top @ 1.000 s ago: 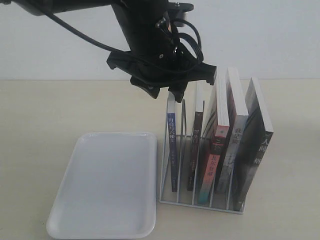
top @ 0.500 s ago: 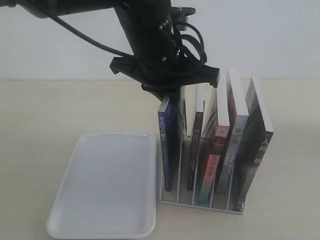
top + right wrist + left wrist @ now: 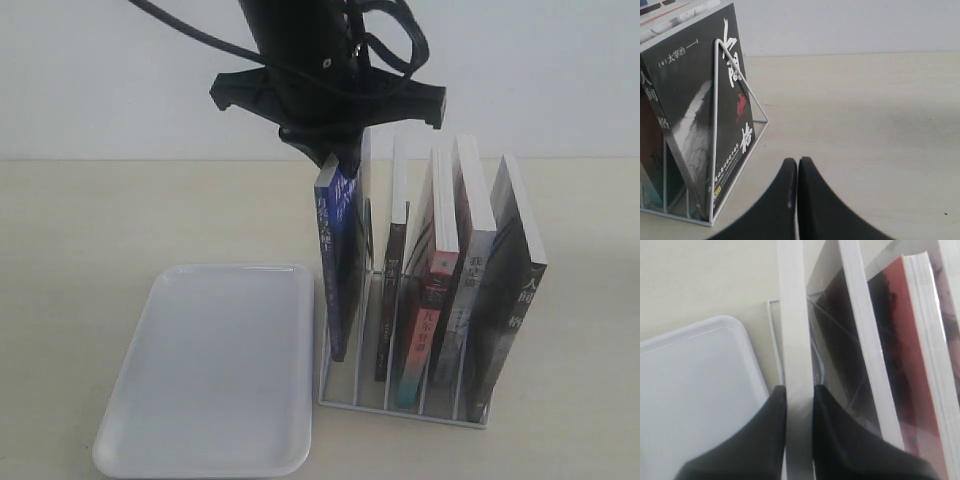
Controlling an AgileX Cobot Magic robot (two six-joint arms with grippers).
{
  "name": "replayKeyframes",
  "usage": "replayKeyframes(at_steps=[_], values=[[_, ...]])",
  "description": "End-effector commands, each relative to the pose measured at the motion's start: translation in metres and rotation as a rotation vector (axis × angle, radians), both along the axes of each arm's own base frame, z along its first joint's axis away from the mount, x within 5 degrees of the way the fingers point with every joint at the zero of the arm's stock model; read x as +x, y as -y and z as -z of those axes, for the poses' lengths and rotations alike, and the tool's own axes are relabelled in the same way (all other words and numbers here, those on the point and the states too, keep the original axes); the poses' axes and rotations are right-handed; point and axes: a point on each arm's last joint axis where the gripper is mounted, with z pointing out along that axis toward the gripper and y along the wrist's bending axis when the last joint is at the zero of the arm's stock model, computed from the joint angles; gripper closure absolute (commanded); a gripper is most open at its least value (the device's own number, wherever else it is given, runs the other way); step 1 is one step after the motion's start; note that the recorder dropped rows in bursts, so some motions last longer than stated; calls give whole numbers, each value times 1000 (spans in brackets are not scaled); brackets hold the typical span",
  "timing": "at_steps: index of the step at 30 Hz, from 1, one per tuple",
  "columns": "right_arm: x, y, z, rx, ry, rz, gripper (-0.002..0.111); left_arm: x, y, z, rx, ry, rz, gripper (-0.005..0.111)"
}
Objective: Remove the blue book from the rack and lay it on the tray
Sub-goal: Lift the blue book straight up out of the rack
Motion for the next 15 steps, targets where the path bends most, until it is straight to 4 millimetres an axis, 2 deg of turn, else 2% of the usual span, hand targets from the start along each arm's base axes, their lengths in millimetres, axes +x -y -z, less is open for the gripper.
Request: replayKeyframes(at_steps=[1, 7, 15], values=[[0, 0, -1, -1, 11, 3, 108, -2, 3, -16, -48, 34, 8, 103], [0, 0, -1, -1, 11, 3, 108, -4, 4, -39, -106, 83, 11, 103], [0, 0, -1, -1, 11, 3, 108, -17, -10, -73, -169, 142, 12, 103]])
